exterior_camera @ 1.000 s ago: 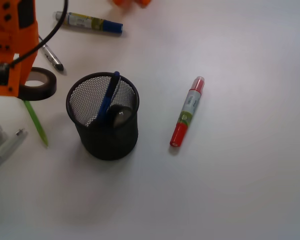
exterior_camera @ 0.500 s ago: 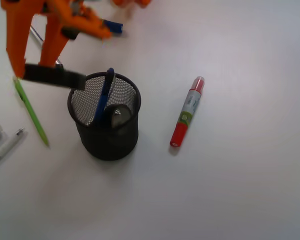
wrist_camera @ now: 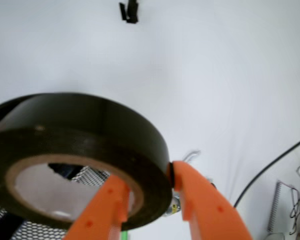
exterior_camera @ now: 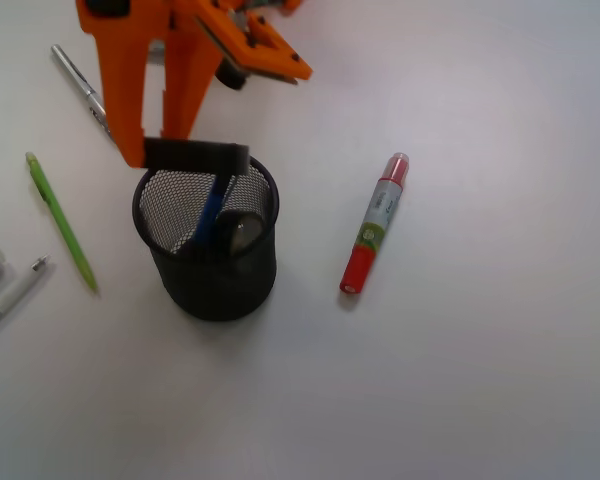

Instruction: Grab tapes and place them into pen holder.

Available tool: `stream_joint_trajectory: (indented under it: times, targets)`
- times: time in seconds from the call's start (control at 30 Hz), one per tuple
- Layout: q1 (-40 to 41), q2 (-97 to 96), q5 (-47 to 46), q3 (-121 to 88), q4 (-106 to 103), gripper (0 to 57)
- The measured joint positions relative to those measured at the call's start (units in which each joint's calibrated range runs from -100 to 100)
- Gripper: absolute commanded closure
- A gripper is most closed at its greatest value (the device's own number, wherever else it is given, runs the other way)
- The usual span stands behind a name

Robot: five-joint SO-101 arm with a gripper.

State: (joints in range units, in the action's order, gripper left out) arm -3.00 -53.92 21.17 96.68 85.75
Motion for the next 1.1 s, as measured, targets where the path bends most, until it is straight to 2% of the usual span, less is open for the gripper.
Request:
stream_joint_trajectory:
  times: [0.3,0.37,0.47,0.53,0.83,1.1]
  targets:
    - [0.44,-4.79,2.25,0.00,0.00,55.9]
    - [0.37,-4.70,2.54,0.00,0.00,50.0]
    - [0.37,-4.70,2.64,0.00,1.30,36.5]
    - [0.44,-4.70,2.88,0.00,2.33,31.3]
    - [-0.37,-4.62,6.79,0.00,7.60,30.5]
    - [-2.00,6.18,3.08,0.00,8.81,30.6]
